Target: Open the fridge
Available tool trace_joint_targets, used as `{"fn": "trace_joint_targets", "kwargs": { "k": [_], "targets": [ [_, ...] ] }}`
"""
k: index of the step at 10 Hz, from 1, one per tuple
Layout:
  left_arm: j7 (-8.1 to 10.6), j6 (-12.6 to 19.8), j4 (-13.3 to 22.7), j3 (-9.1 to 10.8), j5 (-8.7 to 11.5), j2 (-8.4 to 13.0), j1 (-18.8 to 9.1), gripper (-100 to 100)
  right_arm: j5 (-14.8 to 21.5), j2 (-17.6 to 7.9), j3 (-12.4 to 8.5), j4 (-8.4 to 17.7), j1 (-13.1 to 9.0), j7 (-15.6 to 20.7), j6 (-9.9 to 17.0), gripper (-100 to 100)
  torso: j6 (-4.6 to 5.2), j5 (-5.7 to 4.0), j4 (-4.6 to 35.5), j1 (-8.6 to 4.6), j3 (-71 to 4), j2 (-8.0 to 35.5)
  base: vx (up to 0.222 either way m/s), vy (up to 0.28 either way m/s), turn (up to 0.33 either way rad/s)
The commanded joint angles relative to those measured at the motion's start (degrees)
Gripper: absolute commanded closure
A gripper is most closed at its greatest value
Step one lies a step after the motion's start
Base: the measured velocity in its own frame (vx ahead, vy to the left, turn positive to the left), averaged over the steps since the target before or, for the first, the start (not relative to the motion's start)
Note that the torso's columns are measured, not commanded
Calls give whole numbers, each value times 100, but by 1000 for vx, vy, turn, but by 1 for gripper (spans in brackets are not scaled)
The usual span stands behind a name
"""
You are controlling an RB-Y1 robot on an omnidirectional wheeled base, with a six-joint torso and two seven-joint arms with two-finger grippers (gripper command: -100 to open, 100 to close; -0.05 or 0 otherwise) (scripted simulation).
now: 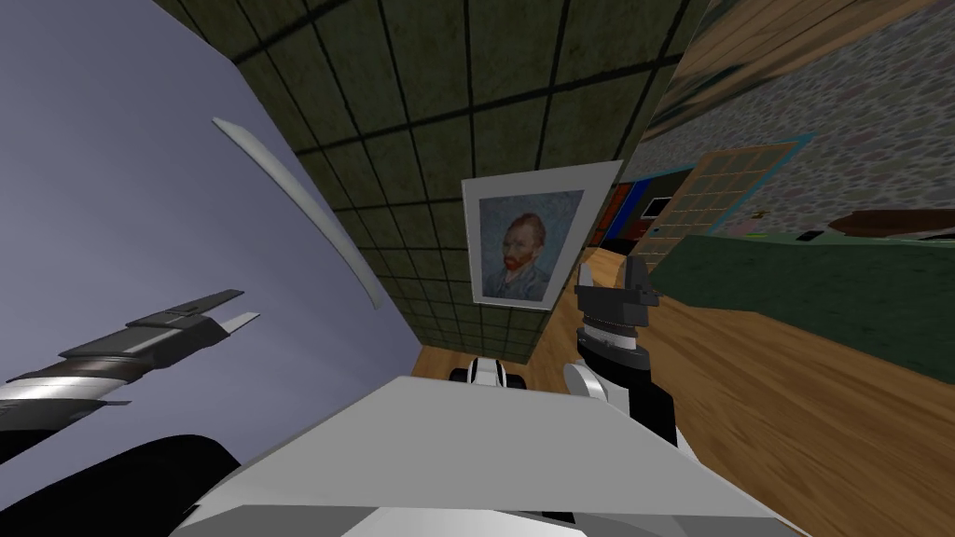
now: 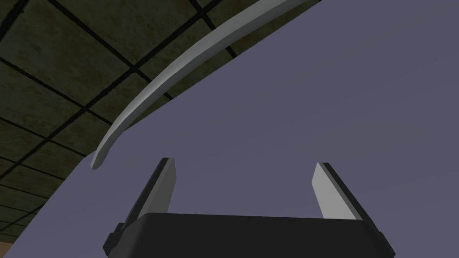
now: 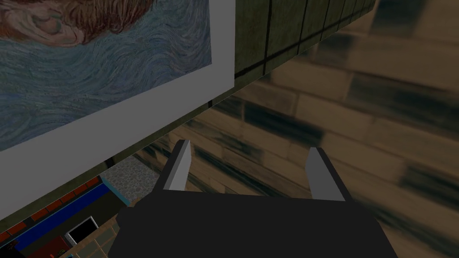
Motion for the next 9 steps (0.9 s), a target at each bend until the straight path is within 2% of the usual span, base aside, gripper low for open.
{"fn": "trace_joint_targets", "kwargs": {
  "k": [1,2,3,5,6,7,8,9],
  "targets": [
    [189,21,196,329,-29,266,56,-100,0,0,0,0,0,0,0,0,-4,0,4,4,7,13,53,-1,-162],
    [189,21,196,355,-29,266,56,-100,0,-1,0,0,-1,0,0,0,0,8,-1,7,5,4,45,8,-82],
    [355,-6,326,495,-75,429,132,-100,0,0,0,0,0,0,0,0,-2,12,-2,13,5,6,38,-28,-76],
    [355,-6,326,530,-75,429,132,-100,0,0,0,0,0,0,0,0,4,-5,-3,19,-14,-10,38,-1,-44],
    [511,-32,446,695,-118,584,205,-100,0,-1,-1,0,0,0,0,0,-8,15,-4,13,4,6,38,-8,-88],
    [511,-32,446,695,-118,584,205,-100,0,0,0,0,0,0,0,0,1,8,-2,14,1,6,35,-13,-79],
    [656,-57,556,843,-159,729,272,-100,0,0,0,0,0,0,0,0,3,11,-5,22,-3,1,60,-7,-127],
    [656,-57,556,847,-159,729,272,-100,0,0,0,0,0,0,0,0,-4,20,-9,20,-2,-4,59,3,-44]
  ]
}}
